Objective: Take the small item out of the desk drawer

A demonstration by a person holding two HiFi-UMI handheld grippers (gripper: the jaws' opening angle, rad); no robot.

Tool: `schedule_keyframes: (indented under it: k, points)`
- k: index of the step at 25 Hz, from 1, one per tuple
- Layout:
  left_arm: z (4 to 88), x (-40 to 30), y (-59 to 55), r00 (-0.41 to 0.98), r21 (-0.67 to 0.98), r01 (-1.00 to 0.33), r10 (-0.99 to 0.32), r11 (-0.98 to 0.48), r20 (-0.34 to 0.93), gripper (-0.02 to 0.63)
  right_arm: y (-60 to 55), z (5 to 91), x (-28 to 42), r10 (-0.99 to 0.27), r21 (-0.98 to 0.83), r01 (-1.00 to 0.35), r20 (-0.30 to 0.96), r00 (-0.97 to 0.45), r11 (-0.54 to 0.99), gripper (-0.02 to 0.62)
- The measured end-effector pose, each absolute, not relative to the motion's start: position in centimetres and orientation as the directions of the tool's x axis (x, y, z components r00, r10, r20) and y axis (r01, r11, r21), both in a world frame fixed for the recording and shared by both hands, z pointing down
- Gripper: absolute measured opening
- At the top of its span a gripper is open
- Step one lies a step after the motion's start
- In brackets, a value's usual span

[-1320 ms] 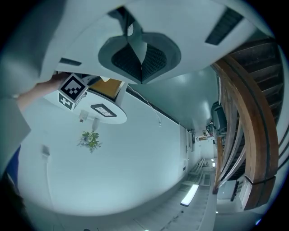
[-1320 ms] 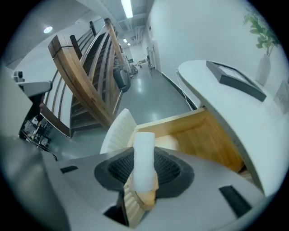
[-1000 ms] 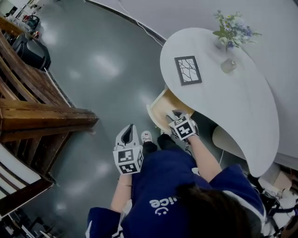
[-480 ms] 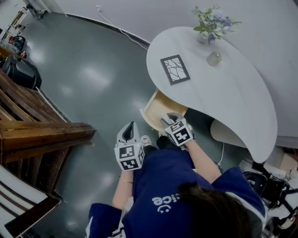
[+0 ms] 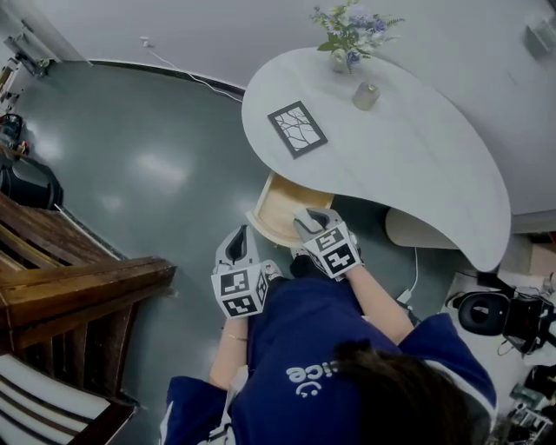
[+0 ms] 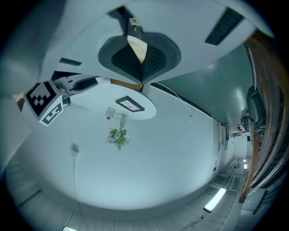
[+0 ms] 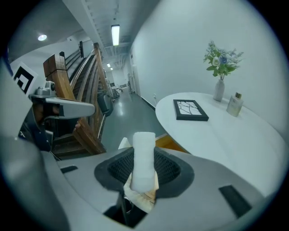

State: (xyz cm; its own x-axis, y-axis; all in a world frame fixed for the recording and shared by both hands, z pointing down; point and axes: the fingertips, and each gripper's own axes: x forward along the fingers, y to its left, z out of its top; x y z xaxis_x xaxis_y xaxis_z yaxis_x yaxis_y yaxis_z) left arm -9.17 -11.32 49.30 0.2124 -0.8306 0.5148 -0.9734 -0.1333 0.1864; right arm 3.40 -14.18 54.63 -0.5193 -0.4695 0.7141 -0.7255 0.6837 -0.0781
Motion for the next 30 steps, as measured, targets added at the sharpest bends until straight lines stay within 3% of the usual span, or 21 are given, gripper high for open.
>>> schedule_keyframes:
  k: [14, 30]
  points:
    - [47.5, -2.9, -12.3, 0.398, 0.171, -0.917, -0.794, -0.361, 0.460, 0.003, -13.7, 49.9, 8.9, -0.662, -0.071, -0.862, 0.609, -0.436, 0.502, 0.140]
    - [45.0, 0.3, -11.7, 0.494, 0.157, -0.867, -0.776, -0.473, 0.391, 0.003, -11.7, 44.3, 12.2, -0.815, -0.036, -0.929, 0.467, -0.342, 0.369, 0.140]
